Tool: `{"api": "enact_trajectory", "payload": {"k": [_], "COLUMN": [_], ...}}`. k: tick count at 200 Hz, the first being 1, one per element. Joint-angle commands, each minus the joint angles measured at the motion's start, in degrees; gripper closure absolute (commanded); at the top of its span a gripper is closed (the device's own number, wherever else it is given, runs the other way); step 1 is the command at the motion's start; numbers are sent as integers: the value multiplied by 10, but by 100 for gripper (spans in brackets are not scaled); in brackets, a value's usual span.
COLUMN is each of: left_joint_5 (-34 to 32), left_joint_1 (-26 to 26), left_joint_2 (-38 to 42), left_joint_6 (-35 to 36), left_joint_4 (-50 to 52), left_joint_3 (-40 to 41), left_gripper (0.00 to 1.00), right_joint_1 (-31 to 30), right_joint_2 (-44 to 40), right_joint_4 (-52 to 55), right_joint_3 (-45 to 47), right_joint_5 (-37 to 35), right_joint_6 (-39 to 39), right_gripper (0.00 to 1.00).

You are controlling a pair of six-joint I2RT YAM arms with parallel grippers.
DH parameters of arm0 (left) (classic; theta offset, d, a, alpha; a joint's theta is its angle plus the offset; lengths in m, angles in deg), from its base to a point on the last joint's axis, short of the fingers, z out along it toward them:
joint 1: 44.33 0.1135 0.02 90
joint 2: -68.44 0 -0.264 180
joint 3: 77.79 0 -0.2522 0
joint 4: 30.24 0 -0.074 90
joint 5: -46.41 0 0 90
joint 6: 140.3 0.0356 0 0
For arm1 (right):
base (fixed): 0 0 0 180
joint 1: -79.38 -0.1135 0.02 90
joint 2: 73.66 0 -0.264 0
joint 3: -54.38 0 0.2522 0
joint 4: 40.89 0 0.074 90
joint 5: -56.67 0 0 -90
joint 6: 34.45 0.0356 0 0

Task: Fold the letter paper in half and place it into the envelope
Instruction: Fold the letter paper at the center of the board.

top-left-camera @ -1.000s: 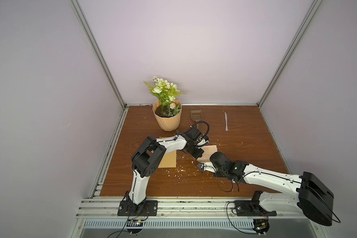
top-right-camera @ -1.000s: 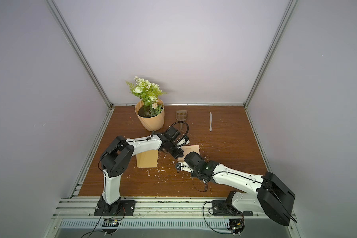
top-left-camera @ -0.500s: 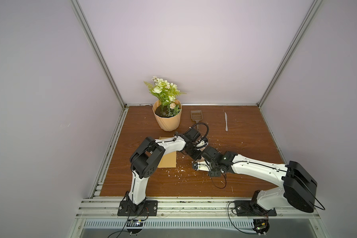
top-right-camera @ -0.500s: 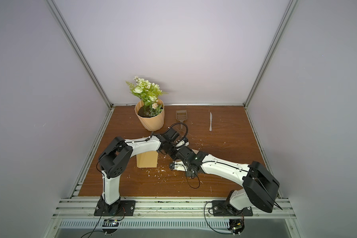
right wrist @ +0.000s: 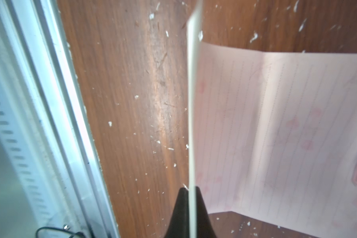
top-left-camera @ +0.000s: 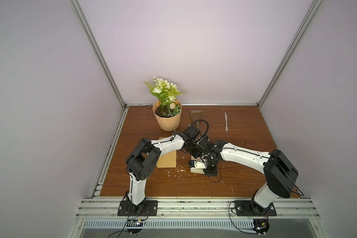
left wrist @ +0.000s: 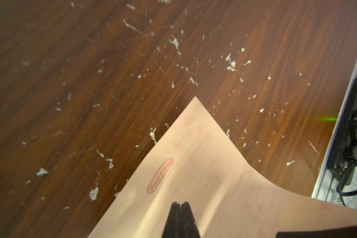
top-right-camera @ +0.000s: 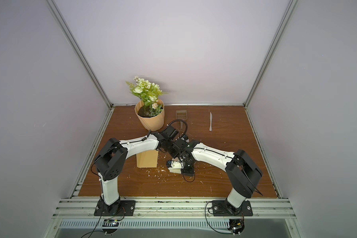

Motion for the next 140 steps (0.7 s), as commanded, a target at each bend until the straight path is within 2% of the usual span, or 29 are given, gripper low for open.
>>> {"api": "enact_trajectory", "payload": {"k": [1, 91, 140], "left_joint_5": [17, 16, 10], "left_joint_1": [9, 53, 56], "left_joint_2": [26, 68, 91], "left_joint_6": [18, 11, 15], "left_joint_4": [20, 14, 16], "left_joint_3": [-16, -4, 10], "left_gripper": [100, 100, 100], "right_joint_1": [16, 103, 143], "right_joint_2": [20, 71, 148], "right_joint_4": [40, 53, 91], "right_joint_3": [-25, -51, -106], "right_joint_5": [100, 195, 236], "right_joint_6": [17, 15, 18], "right_gripper": [100, 100, 100]}}
